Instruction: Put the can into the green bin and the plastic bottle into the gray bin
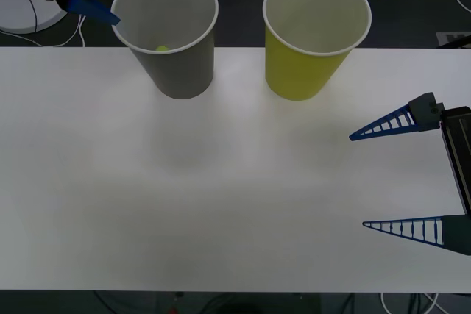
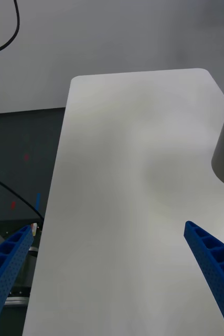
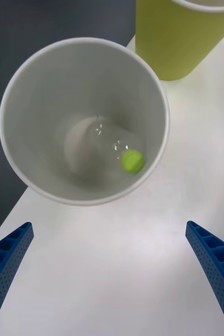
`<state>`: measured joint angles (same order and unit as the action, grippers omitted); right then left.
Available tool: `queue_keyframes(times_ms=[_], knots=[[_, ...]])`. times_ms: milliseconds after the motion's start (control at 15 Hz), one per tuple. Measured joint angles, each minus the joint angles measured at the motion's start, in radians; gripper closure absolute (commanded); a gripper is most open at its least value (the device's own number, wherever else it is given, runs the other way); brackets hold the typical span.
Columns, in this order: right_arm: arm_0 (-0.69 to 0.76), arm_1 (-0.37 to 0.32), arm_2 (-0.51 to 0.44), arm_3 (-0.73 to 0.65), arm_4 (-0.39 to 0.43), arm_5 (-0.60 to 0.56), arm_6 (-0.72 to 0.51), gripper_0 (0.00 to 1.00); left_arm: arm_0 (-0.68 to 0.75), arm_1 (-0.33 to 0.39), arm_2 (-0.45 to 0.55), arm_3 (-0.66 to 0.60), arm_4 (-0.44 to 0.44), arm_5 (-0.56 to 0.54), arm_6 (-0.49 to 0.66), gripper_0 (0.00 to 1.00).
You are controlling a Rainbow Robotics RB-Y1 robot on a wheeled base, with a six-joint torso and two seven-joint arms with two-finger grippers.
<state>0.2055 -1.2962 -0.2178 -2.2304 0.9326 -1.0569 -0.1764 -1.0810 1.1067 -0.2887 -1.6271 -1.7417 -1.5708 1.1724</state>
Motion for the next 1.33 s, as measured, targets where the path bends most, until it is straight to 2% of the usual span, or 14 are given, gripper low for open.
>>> queue_keyframes(times_ms=[267, 400, 600, 1000, 1333], knots=[[0.0, 0.0, 0.0, 0.0, 0.0, 0.0, 0.0, 0.0, 0.296, 0.03, 0.246, -0.178, 0.018, 0.0, -0.037, 0.0], [0.0, 0.0, 0.0, 0.0, 0.0, 0.0, 0.0, 0.0, 0.459, 0.029, 0.372, -0.25, 0.04, 0.0, -0.099, 0.0], [0.0, 0.0, 0.0, 0.0, 0.0, 0.0, 0.0, 0.0, 0.659, 0.022, 0.507, -0.32, 0.094, 0.036, -0.206, 0.0], [0.0, 0.0, 0.0, 0.0, 0.0, 0.0, 0.0, 0.0, 0.942, 0.012, 0.683, -0.318, 0.311, 0.087, -0.489, 0.0], [0.0, 0.0, 0.0, 0.0, 0.0, 0.0, 0.0, 0.0, 1.1, -0.004, 0.744, -0.314, 0.436, 0.096, -0.73, 0.0]])
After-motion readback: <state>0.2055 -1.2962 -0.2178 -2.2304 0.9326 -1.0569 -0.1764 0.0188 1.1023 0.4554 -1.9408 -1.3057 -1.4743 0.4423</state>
